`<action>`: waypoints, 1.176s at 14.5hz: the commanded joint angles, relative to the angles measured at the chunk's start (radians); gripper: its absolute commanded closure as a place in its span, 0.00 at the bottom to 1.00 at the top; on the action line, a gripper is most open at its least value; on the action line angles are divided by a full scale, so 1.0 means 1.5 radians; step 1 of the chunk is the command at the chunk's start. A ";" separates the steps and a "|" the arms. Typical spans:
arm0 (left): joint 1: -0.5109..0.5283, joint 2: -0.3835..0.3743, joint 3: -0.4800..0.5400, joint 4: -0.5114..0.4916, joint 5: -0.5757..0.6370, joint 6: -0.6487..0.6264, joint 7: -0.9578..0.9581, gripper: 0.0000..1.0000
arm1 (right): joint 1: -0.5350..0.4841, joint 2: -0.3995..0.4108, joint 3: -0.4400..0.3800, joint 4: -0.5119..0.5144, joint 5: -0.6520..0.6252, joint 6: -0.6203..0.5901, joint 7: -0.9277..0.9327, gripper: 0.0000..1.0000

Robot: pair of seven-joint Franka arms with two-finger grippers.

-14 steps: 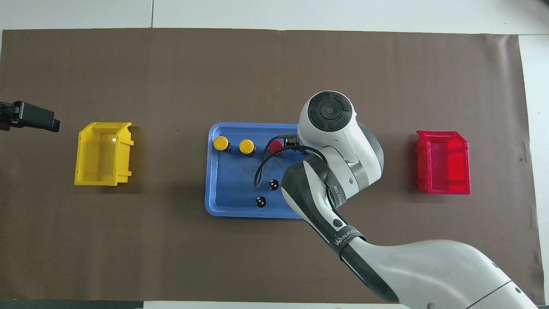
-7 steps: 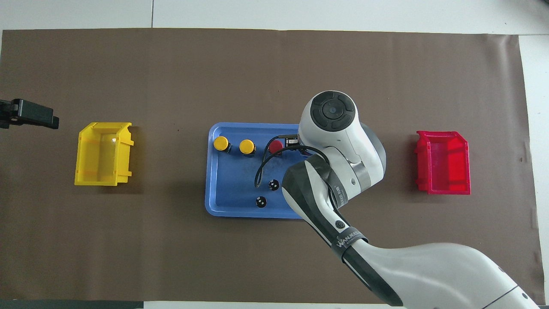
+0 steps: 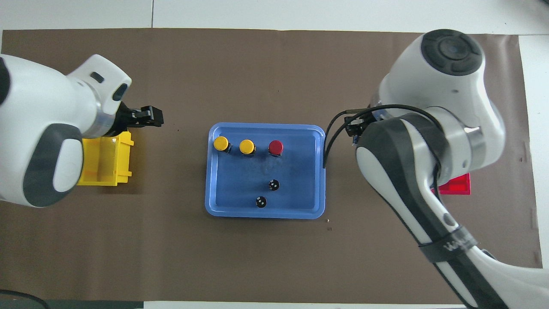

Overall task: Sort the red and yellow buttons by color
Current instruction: 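Drop the red button in the bin while the left gripper grasps yellow button, then carry the yellow button into the yellow bin with the left gripper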

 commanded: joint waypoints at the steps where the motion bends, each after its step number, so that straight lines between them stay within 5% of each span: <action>1: -0.061 0.049 0.011 -0.008 0.013 0.062 -0.076 0.23 | -0.099 -0.111 0.007 -0.157 0.010 0.046 -0.153 0.88; 6: -0.104 0.105 0.011 -0.014 0.035 0.120 -0.127 0.26 | -0.206 -0.151 0.007 -0.300 0.006 0.206 -0.304 0.88; 11: -0.113 0.138 0.011 -0.015 0.055 0.139 -0.156 0.27 | -0.235 -0.145 0.008 -0.346 0.006 0.264 -0.336 0.88; 12: -0.116 0.139 0.011 -0.014 0.055 0.139 -0.163 0.35 | -0.235 -0.146 0.008 -0.368 0.006 0.290 -0.340 0.88; 14: -0.117 0.139 0.011 -0.008 0.056 0.138 -0.184 0.86 | -0.235 -0.147 0.007 -0.395 0.006 0.315 -0.340 0.88; 15: -0.118 0.139 0.012 0.003 0.056 0.129 -0.188 0.98 | -0.233 -0.148 0.007 -0.397 0.006 0.317 -0.338 0.88; 17: -0.117 0.126 0.011 0.049 0.056 0.046 -0.198 0.99 | -0.234 -0.141 0.008 -0.400 0.006 0.320 -0.337 0.88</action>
